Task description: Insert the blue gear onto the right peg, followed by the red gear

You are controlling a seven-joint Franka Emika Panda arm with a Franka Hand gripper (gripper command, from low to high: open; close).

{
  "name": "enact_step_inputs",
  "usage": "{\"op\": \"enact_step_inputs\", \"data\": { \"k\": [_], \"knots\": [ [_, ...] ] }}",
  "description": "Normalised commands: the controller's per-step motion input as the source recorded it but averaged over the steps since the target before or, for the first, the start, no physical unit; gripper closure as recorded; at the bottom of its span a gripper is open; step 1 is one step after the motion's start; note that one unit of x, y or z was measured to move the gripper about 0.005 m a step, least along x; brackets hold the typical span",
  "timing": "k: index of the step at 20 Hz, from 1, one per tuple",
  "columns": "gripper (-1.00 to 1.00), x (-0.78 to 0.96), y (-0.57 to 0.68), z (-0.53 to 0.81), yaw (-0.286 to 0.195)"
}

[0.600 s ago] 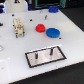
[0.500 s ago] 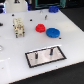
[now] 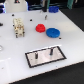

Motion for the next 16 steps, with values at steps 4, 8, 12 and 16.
{"op": "enact_step_inputs", "data": {
  "k": [4, 8, 12, 16],
  "knots": [
    [-1.00, -0.22, 0.30, -0.51, 0.000],
    [-1.00, -0.24, 0.19, -0.58, 0.000],
    [-1.00, -0.27, 0.14, -0.58, 0.000],
    [-1.00, -0.25, 0.05, -0.56, 0.000]
  ]
}}
